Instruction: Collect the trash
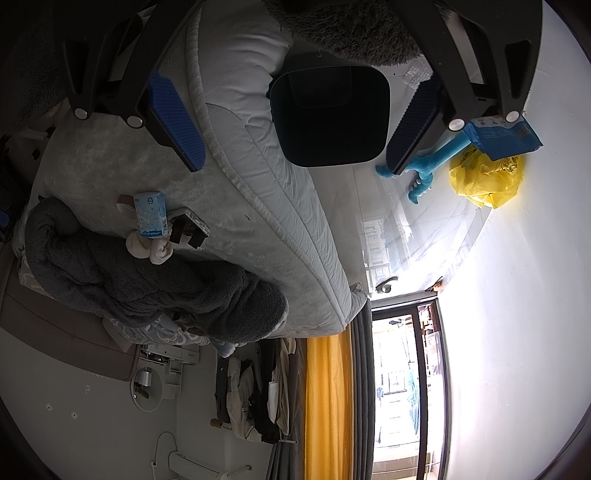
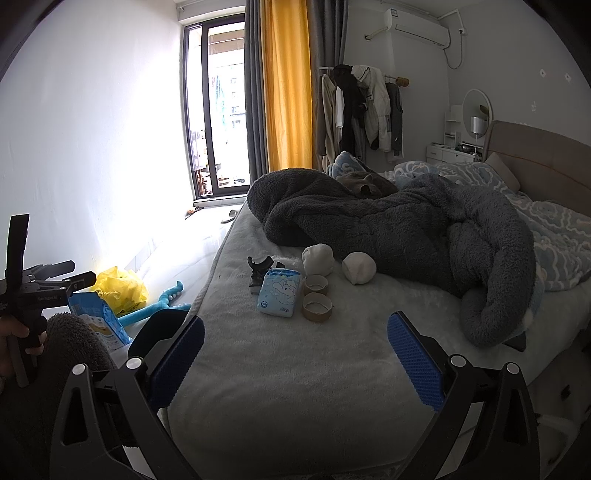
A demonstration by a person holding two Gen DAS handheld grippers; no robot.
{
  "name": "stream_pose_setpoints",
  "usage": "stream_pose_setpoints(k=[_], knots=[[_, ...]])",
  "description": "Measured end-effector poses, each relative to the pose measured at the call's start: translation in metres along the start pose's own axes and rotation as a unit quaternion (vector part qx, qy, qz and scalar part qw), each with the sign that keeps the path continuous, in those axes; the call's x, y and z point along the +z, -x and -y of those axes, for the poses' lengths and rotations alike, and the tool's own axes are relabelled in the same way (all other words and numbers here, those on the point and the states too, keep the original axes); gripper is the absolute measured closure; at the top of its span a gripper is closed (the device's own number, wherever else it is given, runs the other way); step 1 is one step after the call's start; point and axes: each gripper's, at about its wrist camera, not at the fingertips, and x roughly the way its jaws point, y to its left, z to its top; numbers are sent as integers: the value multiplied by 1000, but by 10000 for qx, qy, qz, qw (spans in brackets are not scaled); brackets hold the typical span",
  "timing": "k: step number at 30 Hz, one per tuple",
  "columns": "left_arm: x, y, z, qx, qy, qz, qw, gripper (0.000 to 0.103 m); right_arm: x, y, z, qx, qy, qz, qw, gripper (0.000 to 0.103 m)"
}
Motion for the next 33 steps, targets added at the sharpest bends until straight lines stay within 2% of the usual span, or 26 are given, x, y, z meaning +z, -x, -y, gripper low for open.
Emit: stream_pose_setpoints(k=[13, 19, 25, 33], knots=[[-6, -5, -2, 5, 3, -3, 10000, 3, 1, 0, 1, -3, -8, -11, 10000, 2], [-13, -4, -7, 78, -104, 10, 9999, 3, 0, -9, 0, -97, 251, -326, 9991, 2], [-6, -8, 2, -106, -58, -8, 9999, 3, -1, -13, 6, -106, 157, -343, 9992, 2], [-2, -31, 23, -466, -361, -155, 9981, 4, 2, -53, 18, 110, 96, -546, 9984, 3]])
